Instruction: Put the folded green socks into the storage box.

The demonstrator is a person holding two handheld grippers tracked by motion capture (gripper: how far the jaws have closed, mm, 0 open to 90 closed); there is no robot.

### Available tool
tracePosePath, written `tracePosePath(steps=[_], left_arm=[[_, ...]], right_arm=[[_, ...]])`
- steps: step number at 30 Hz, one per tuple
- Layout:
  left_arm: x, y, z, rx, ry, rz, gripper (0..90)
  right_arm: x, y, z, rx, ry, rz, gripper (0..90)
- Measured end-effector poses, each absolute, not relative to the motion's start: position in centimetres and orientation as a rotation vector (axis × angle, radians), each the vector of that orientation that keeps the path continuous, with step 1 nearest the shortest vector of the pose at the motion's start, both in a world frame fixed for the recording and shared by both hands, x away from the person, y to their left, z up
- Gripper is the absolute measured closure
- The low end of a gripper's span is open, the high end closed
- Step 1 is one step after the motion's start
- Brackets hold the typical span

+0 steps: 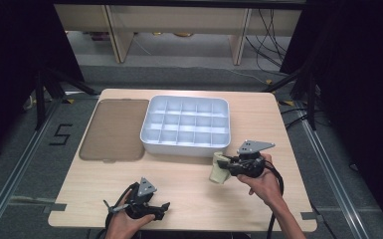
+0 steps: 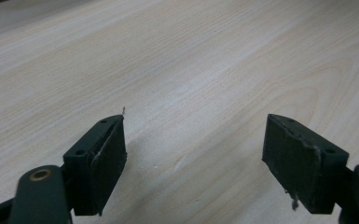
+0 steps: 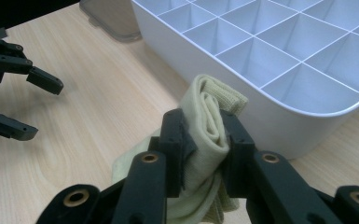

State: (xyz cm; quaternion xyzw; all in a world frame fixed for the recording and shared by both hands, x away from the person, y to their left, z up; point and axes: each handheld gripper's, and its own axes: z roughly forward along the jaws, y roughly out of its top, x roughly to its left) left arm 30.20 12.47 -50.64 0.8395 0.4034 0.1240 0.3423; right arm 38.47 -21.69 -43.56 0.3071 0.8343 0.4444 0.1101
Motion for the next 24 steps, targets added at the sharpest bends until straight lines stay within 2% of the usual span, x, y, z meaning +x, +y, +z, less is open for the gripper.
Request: tracePosePath(steps=[24], left_arm=[[30.2,12.2,-50.7,2.175,1.051,0.306,21.0]], right_arm=[[40.0,-22.0,-41.9,0.937,2.463,1.189,74.2]])
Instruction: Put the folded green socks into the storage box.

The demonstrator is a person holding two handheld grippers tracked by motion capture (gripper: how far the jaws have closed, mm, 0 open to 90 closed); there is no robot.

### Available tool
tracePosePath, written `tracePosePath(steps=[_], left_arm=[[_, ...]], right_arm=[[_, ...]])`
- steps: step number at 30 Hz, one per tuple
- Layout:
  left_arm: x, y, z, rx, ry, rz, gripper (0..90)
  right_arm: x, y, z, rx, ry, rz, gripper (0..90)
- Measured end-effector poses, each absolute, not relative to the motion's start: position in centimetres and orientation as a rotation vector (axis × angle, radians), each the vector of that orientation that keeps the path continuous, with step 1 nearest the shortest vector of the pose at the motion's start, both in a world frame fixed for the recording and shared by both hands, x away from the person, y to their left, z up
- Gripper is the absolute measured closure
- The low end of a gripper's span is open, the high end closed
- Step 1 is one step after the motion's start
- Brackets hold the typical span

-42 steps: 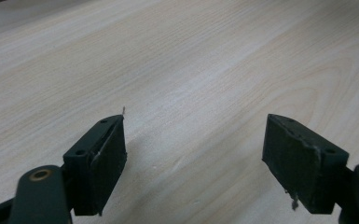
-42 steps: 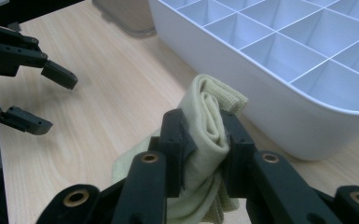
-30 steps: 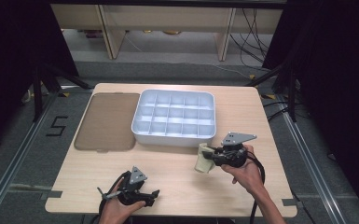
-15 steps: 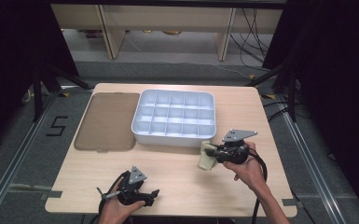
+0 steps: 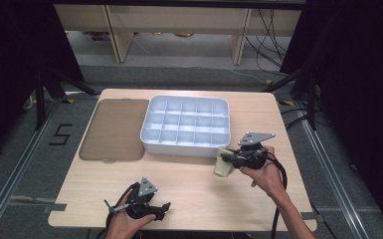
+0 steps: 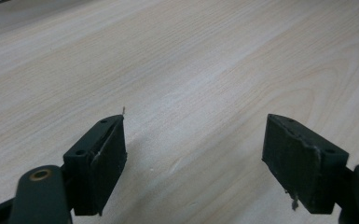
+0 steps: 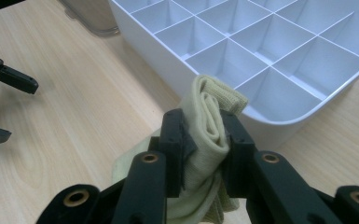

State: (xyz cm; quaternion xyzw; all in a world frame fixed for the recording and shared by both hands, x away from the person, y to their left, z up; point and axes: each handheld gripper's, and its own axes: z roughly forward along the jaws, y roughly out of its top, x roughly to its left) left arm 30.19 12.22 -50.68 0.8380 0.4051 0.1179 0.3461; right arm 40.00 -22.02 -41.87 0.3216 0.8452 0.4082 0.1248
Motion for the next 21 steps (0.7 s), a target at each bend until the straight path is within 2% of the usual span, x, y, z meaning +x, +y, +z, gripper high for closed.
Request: tracePosePath(steps=[21], left_arm=[[30.2,12.2,-50.7,2.179,1.039,0.313,21.0]], right_arm=[[42.1,-21.2,-38.9,0.934,2.459,1.148,74.2]])
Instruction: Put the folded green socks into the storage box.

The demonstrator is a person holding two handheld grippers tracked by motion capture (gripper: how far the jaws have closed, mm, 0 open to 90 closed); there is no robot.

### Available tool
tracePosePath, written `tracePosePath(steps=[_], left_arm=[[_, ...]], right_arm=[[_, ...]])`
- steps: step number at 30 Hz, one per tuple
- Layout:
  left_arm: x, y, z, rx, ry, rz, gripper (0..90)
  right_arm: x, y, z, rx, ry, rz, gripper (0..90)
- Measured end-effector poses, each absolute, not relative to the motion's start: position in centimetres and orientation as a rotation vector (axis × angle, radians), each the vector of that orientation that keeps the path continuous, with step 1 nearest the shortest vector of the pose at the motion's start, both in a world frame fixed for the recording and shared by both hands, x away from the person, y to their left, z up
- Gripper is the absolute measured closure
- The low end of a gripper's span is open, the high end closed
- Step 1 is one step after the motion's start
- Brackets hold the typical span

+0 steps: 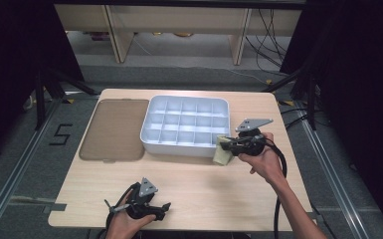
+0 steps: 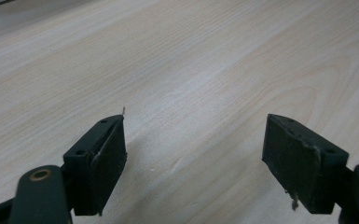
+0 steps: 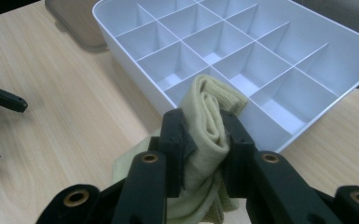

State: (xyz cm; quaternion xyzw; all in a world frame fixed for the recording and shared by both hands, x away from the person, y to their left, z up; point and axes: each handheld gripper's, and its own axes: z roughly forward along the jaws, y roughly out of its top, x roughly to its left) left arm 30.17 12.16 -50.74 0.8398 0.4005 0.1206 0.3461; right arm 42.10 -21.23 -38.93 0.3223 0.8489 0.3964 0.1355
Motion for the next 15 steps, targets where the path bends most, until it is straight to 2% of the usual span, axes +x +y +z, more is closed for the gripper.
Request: tracePosePath(steps=[15], left_arm=[[30.1,12.1,-50.6,2.179,1.023,0.326,21.3]], right_arm=[[44.2,-21.2,-37.0,0.963,2.417,1.118,74.2]])
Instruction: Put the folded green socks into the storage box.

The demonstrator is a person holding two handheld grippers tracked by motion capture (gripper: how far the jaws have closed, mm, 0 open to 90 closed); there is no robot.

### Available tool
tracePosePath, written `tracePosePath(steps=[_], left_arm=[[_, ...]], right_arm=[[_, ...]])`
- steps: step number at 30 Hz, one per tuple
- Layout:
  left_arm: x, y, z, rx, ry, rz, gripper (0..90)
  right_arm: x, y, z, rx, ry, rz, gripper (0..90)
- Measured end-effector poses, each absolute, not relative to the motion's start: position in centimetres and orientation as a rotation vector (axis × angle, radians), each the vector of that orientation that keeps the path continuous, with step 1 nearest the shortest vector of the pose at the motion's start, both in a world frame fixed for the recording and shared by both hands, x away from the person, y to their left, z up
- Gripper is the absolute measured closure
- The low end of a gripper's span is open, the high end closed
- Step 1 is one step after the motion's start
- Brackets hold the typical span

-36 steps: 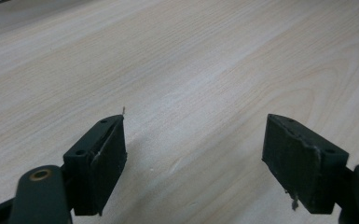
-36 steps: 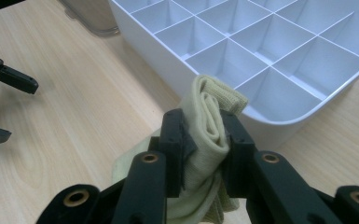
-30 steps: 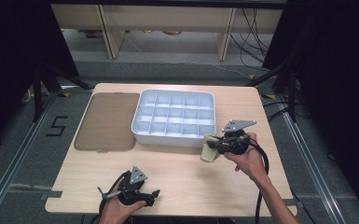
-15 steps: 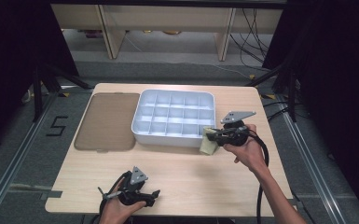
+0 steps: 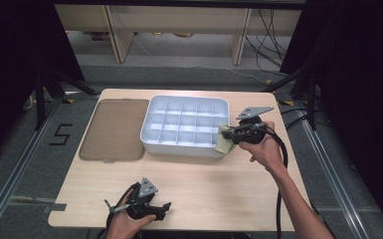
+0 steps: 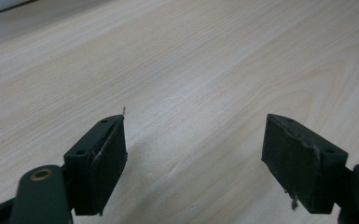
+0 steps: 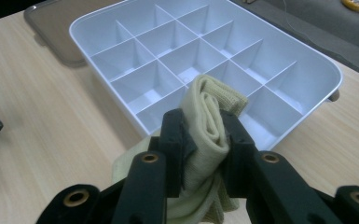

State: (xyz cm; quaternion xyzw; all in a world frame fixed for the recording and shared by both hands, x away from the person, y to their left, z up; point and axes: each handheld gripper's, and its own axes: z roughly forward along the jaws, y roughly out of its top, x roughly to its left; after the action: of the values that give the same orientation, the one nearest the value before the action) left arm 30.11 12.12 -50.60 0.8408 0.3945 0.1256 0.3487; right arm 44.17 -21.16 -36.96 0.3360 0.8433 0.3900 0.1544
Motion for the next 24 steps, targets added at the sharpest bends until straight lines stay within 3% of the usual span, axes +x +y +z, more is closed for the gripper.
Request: tracePosePath(steps=[24], left_arm=[[30.1,12.2,-50.6,2.189,1.002,0.33,21.2]], right_arm=[[48.7,-19.9,-38.8,1.061,2.357,1.048,74.1]])
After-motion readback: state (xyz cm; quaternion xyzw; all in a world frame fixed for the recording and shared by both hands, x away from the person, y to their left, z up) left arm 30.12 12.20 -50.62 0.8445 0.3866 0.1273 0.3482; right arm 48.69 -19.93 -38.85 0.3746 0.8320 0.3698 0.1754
